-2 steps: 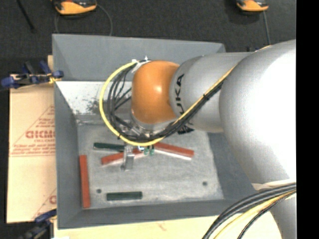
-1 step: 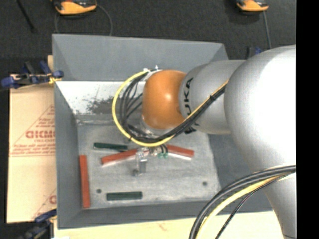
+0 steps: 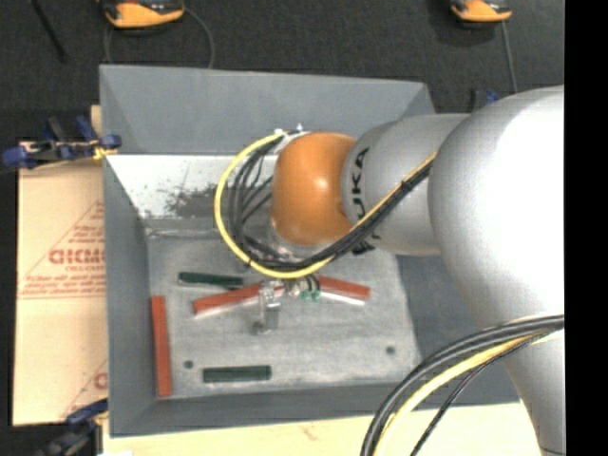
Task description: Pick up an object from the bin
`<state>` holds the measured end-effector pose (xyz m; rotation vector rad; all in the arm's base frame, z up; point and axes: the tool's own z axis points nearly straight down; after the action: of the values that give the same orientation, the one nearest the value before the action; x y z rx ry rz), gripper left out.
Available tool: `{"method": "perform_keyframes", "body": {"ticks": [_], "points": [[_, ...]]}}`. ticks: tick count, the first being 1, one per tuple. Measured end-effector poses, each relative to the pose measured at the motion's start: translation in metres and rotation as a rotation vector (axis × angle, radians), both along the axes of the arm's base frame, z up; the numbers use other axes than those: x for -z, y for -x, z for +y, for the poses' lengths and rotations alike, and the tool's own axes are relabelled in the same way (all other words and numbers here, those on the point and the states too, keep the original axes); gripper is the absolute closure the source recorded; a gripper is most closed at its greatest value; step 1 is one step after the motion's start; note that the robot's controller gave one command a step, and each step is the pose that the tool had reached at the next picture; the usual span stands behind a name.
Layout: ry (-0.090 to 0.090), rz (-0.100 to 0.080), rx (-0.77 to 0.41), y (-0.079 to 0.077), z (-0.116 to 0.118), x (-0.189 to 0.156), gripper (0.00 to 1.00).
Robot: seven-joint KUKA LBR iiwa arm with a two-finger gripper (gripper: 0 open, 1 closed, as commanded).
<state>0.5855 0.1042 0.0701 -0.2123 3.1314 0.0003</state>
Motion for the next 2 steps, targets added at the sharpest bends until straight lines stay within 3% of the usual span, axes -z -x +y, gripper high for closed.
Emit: {"method": "perform_keyframes", "body": {"ticks": [1, 2], "points": [[-0.001, -0.002, 0.002, -0.001, 0.000, -0.001, 1.00], [-0.001, -0.006, 0.006, -0.003, 0.000, -0.056, 1.00]]}}
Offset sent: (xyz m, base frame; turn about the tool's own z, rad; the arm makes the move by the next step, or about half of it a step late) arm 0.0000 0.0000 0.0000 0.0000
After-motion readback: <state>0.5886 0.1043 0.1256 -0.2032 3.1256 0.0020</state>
